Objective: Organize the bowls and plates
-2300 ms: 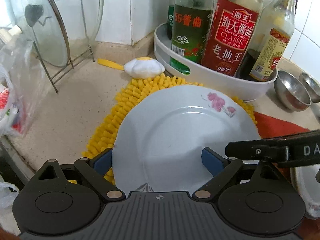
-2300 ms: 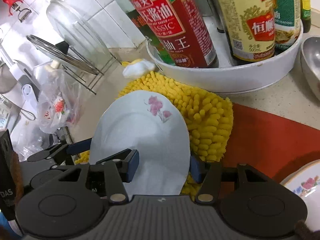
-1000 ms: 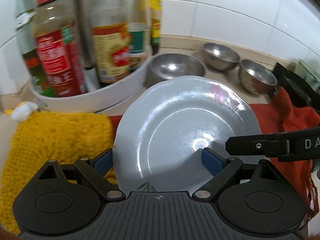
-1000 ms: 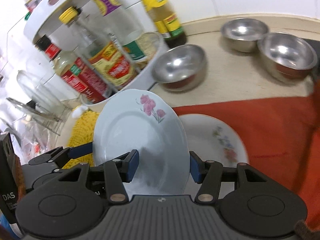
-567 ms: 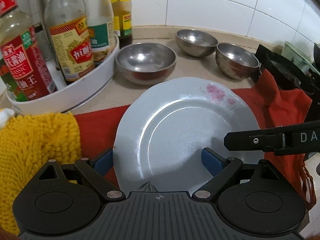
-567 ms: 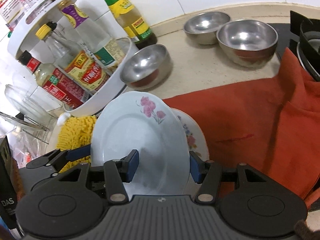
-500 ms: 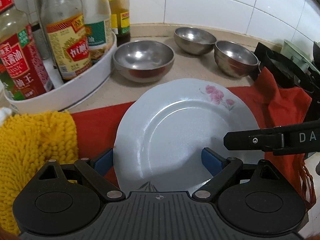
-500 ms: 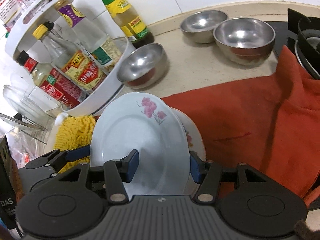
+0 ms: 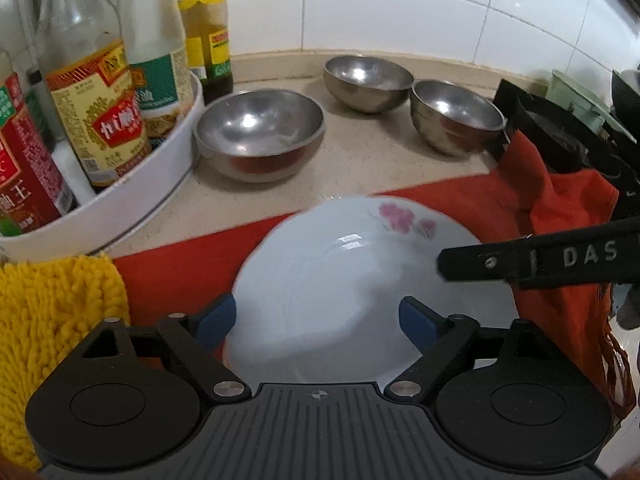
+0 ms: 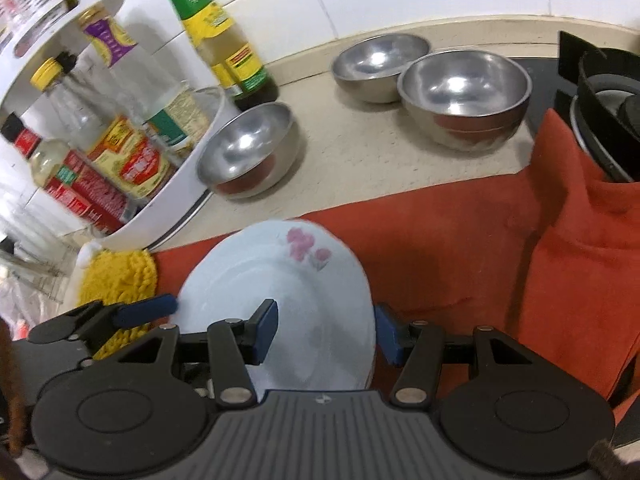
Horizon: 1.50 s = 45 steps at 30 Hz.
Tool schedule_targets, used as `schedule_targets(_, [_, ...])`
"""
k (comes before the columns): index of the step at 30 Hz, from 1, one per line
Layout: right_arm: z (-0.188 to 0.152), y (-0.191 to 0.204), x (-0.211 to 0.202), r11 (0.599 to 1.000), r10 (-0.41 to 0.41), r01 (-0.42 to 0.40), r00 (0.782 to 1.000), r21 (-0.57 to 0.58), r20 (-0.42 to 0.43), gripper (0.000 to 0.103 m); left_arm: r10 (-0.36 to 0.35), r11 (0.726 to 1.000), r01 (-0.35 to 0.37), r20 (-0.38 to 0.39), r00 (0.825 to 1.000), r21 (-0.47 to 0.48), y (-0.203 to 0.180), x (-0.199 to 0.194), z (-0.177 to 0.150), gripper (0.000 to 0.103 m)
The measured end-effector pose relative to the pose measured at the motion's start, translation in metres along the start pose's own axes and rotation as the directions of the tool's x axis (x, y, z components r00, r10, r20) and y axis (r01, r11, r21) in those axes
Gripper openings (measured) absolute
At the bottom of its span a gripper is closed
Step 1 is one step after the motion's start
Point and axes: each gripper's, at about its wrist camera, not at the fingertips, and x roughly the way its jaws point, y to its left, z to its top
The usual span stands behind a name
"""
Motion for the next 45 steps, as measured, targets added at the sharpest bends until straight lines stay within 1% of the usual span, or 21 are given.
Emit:
schedule_targets(2, [0.003, -0.001, -0.003, 1.0, -0.027, 0.027, 0.999, -0.005, 0.029, 0.05, -0.004, 1.0, 0.004, -0.008, 1.0, -0.016, 0.009, 0.001, 0.002, 0.093])
schedule_targets(5, [0.007, 0.001, -0.003, 0.998, -0.06, 0.062, 0.997, -0.03, 0.038, 0.05, -0.001, 1.0, 0.002, 0.004, 1.0, -0.032, 0.02, 0.002, 0.007, 0.093])
schedule_targets(8, [0.006, 0.002, 0.004, 0.997, -0.069, 0.069, 0.998, -0.026, 0.014, 0.05, 0.002, 0.999, -0.002, 0.007, 1.0, -0.037, 0.029, 0.003, 0.009, 0.093])
schedule_targets(13, [0.008, 0.002, 0.011, 0.998, -0.054, 0.054, 0.999, -0.043, 0.0, 0.05, 0.049, 0.996, -0.05, -0.013, 0.999, -0.07, 0.041, 0.007, 0.013, 0.093])
schedule_targets(15, [0.016, 0.001, 0.013, 0.997, -0.042, 0.042, 0.999, -0.059, 0.002, 0.05, 0.062, 0.994, -0.064, -0.02, 0.998, -0.09, 0.041, 0.009, 0.019, 0.093])
schedule_targets(17, [0.028, 0.002, 0.014, 0.997, -0.031, 0.031, 0.999, -0.074, 0.009, 0.05, 0.069, 0.992, -0.069, -0.007, 0.998, -0.105, 0.038, 0.007, 0.026, 0.094])
schedule_targets(20, [0.047, 0.004, 0.014, 0.995, -0.009, 0.012, 1.0, -0.104, 0.028, 0.051, 0.115, 0.987, -0.114, 0.007, 0.993, -0.113, 0.032, 0.009, 0.04, 0.094])
schedule_targets(22, [0.059, 0.005, 0.016, 0.992, 0.001, 0.003, 0.999, -0.124, 0.034, 0.051, 0.13, 0.984, -0.128, 0.009, 0.991, -0.122, 0.031, 0.012, 0.047, 0.094])
schedule_targets(26, [0.078, 0.007, 0.029, 0.989, 0.004, -0.002, 1.0, -0.146, 0.012, 0.053, 0.179, 0.974, -0.179, -0.016, 0.984, -0.138, 0.03, 0.024, 0.062, 0.095])
schedule_targets(30, [0.097, 0.014, 0.044, 0.984, 0.019, -0.018, 1.0, -0.178, 0.002, 0.053, 0.2, 0.969, -0.202, -0.028, 0.979, -0.145, 0.032, 0.031, 0.075, 0.095])
schedule_targets(35, [0.114, 0.021, 0.054, 0.976, 0.034, -0.033, 0.999, -0.214, 0.001, 0.054, 0.202, 0.968, -0.205, -0.04, 0.979, -0.143, 0.032, 0.04, 0.087, 0.095])
schedule_targets(45, [0.128, 0.019, 0.074, 0.976, 0.027, -0.03, 0.999, -0.214, -0.017, 0.055, 0.181, 0.972, -0.187, -0.06, 0.982, -0.143, 0.036, 0.058, 0.099, 0.096])
